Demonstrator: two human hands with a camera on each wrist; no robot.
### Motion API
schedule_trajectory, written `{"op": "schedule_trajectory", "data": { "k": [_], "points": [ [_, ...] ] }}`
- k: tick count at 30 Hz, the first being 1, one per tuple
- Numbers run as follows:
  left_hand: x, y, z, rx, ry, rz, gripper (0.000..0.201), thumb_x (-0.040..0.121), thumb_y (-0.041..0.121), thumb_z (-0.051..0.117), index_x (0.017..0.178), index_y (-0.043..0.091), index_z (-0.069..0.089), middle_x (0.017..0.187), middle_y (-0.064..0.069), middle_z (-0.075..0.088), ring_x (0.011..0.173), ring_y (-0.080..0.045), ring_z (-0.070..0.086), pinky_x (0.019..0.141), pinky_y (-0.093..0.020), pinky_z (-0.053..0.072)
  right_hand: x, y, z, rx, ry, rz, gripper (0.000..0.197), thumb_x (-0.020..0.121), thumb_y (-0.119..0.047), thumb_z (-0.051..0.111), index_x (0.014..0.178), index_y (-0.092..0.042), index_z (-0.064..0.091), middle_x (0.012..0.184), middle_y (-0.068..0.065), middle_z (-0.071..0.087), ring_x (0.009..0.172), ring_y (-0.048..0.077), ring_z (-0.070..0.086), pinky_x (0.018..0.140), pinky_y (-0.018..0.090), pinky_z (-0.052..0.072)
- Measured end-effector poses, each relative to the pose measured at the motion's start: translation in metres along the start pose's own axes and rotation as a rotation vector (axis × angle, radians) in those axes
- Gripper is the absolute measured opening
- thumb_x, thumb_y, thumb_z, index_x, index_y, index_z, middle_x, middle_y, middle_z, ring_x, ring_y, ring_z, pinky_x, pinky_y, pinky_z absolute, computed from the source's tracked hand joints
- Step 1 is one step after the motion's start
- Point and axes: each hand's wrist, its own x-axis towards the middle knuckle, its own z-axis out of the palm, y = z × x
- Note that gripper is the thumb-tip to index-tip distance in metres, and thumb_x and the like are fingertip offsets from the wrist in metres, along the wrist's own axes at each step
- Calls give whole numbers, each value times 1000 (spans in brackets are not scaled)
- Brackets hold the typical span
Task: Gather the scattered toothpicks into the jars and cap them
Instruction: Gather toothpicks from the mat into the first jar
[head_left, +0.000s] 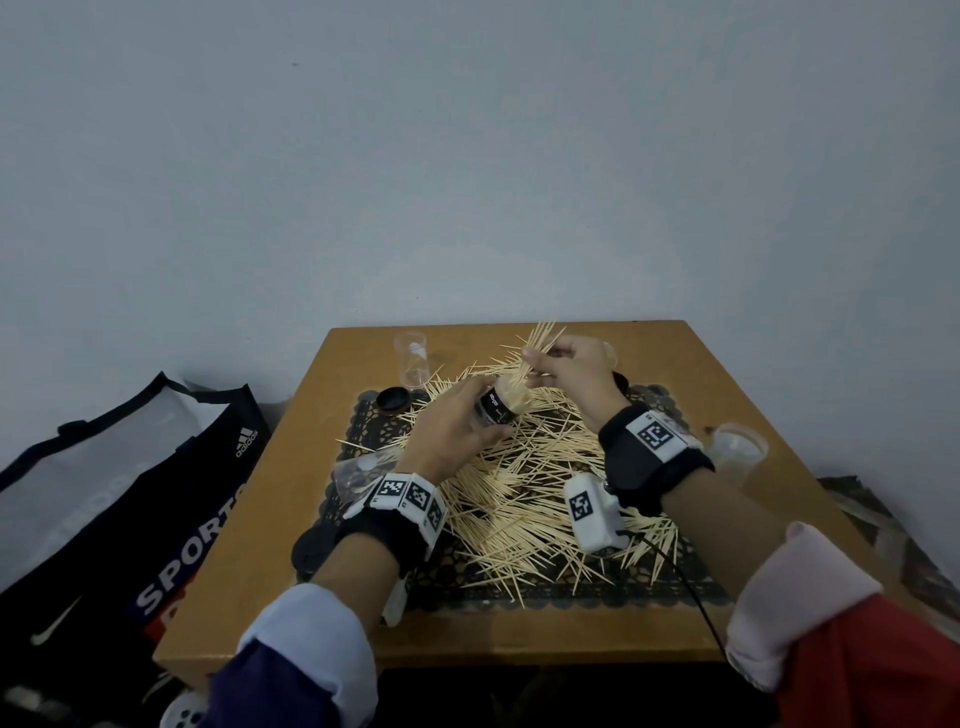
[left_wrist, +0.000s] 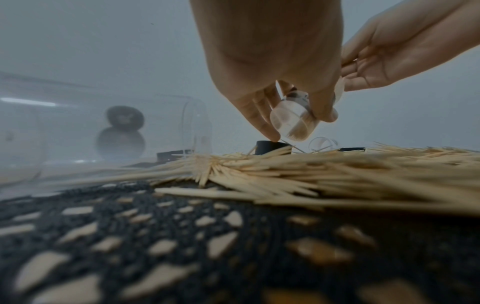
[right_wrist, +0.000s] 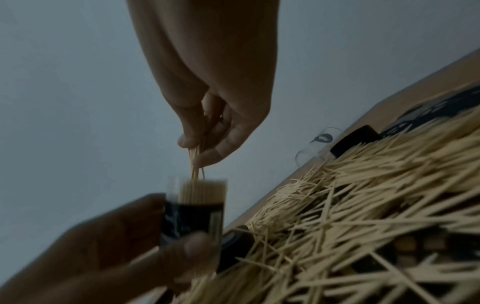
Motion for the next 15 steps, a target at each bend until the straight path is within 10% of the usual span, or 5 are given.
{"op": "schedule_trajectory", "data": {
  "k": [5,15],
  "points": [
    [0,0,0,-19,18,-9,67,80,46,75,134,14,50,125,0,62,108,-16,58,93,-35,49,0,9,6,-61,-6,-11,16,83,-7,73,91,5,67,81,15,67,67,21,64,75,41,58],
    [0,1,-2,-25,35,7,64,80,45,76,132,15,51,123,2,63,107,-15,59,90,-32,47,0,7,1,-125,-116,-62,17,81,-9,75,98,-9,70,85,0,67,70,1,58,58,12,43]
  ]
}}
